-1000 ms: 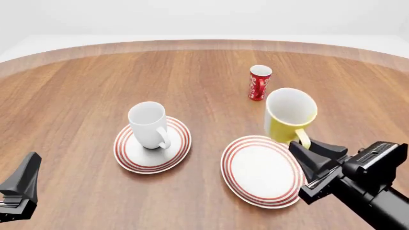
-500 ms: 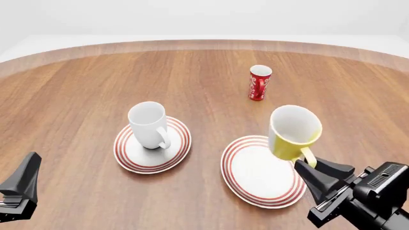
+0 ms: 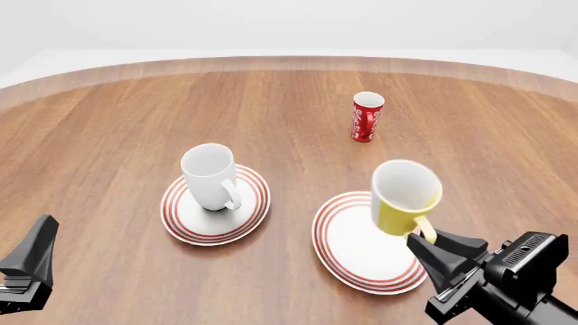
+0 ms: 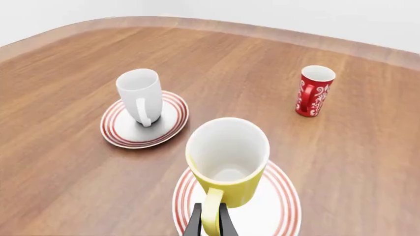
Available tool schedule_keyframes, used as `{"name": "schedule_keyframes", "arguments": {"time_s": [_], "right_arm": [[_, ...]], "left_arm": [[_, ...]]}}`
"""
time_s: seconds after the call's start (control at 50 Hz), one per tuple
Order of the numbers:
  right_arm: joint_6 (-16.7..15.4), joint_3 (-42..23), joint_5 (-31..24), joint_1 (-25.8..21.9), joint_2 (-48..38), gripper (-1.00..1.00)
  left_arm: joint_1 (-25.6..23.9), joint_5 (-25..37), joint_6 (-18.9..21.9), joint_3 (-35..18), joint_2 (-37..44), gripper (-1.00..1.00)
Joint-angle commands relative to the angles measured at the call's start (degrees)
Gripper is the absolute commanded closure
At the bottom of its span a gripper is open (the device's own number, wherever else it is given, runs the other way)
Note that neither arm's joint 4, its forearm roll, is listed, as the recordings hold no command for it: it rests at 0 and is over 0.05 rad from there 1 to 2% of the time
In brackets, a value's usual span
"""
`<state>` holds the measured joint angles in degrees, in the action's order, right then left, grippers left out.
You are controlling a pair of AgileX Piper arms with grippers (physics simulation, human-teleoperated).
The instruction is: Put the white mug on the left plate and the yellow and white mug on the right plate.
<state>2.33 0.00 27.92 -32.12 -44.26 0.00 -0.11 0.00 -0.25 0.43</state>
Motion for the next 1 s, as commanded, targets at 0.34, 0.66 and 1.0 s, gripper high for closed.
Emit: {"name": "schedule_keyframes", "arguments": {"time_s": [0.34, 0.66, 1.0], "right_arm": [[1.0, 0.0, 10.6, 0.3, -14.5, 1.0], [0.8, 0.0, 15.4, 0.5, -21.4, 1.0], [1.0, 0.0, 20.7, 0.6, -28.1, 1.0]], "left_arm": [[0.0, 0.0, 0.0, 0.0, 0.0, -1.0], [0.0, 0.0, 0.0, 0.0, 0.0, -1.0], [0.0, 0.0, 0.0, 0.0, 0.0, -1.0]]}}
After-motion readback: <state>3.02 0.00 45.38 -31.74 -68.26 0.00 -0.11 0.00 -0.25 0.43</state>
